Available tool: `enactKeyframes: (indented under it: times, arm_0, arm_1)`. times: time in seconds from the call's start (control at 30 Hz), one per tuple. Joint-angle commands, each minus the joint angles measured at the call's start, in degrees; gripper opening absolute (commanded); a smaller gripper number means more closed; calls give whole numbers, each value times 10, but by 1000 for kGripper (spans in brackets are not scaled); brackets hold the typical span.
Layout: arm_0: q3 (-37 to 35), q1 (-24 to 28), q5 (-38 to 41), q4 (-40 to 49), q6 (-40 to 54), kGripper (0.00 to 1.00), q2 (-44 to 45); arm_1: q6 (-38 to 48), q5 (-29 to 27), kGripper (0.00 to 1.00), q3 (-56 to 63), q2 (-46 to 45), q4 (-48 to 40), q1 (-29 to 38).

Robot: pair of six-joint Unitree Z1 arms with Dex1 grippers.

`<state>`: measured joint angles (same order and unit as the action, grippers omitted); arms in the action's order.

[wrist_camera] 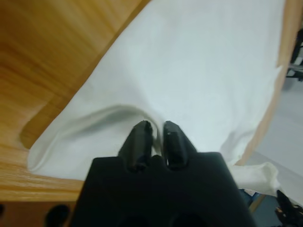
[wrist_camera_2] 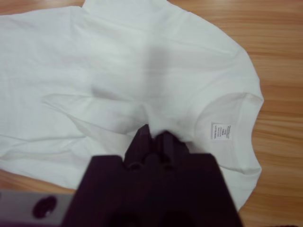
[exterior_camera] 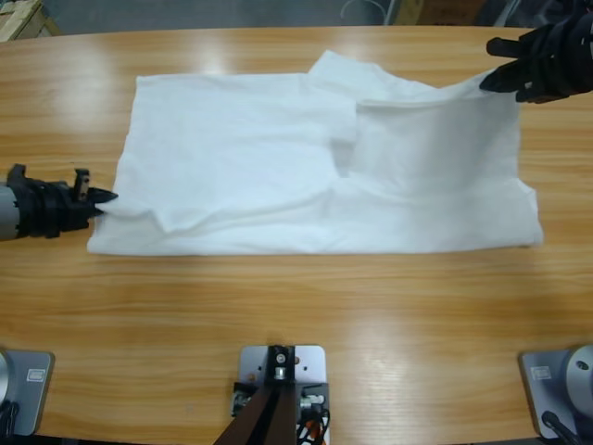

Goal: Fold clothes

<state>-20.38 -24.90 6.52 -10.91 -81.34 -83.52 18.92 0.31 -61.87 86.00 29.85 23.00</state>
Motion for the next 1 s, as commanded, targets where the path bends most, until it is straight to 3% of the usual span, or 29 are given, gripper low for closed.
enactKeyframes:
  times: [0.03, 0.3, 0.47, 0.5, 0.6, 0.7, 0.77, 0.9, 1.0]
  arm_0:
    - [24, 20, 10, -9, 43, 999, -18]
    - [-2, 136, 60, 4, 258, 987, 73]
    - [-31, 137, 78, 0, 334, 985, 66]
    - [-39, 137, 114, 5, 342, 899, 70]
    - [-89, 90, 202, 113, 420, 859, 83]
    - [-138, -18, 216, 204, 578, 862, 53]
    - [-174, -57, 215, 273, 671, 862, 35]
    - [-294, -70, 199, 457, 819, 859, -36]
    - [-342, -77, 140, 483, 848, 838, -76]
  arm_1:
    - [-9, 16, 0, 10, 23, -7, -5]
    - [-16, 14, 0, 4, 17, -21, -5]
    - [-17, 13, 0, 11, 18, -25, -5]
    - [-17, 13, 0, 14, 14, -24, -5]
    - [-17, 13, 0, 21, 7, -24, -5]
    - [-17, 12, 0, 24, 4, -24, -5]
    - [-17, 11, 0, 24, 1, -24, -5]
    - [-17, 9, 0, 25, -3, -24, -5]
    - [-17, 7, 0, 26, -3, -24, -4]
